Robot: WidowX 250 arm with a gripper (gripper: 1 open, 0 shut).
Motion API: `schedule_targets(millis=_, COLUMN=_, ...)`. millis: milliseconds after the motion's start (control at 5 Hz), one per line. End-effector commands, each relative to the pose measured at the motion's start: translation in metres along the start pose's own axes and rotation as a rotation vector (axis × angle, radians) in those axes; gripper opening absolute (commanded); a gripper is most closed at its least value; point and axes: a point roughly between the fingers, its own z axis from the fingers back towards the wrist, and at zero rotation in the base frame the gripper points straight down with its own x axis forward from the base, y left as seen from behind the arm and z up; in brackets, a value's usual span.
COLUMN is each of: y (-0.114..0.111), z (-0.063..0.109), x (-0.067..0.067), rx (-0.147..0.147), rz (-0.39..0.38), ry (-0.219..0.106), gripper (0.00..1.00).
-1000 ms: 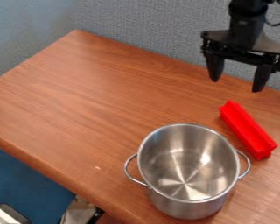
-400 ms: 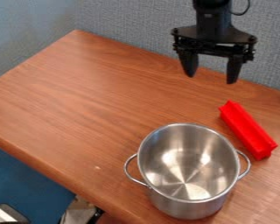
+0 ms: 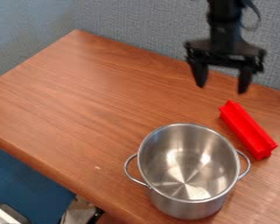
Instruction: Move the red object from the metal pot to the table
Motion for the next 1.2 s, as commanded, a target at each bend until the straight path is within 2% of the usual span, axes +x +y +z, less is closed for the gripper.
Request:
schedule_targets(millis=0, y=-0.017, z=0.011, x=0.013, rx=0.005, rz=0.021, ry=-0.04, gripper=1.0)
schedule_targets(millis=200, y=-0.02, z=0.018, x=0.025, rx=0.039, rz=-0.056, ry=-0.033, gripper=1.0)
schedule_targets(millis=400, y=-0.019, z=0.024, x=0.034, rx=0.053, rz=-0.118, ry=-0.022, gripper=1.0)
schedule_targets(millis=600, y=-0.01, z=0.043, x=0.028, rx=0.036, rz=-0.124, ry=-0.054, gripper=1.0)
schedule_targets(millis=800, y=-0.006, z=0.055, x=0.024, rx=0.02, rz=-0.12, ry=-0.079, gripper=0.0)
schedule_targets(millis=1000, y=-0.002, z=0.076, x=0.016, rx=0.013, rz=-0.069, ry=-0.081, gripper=1.0)
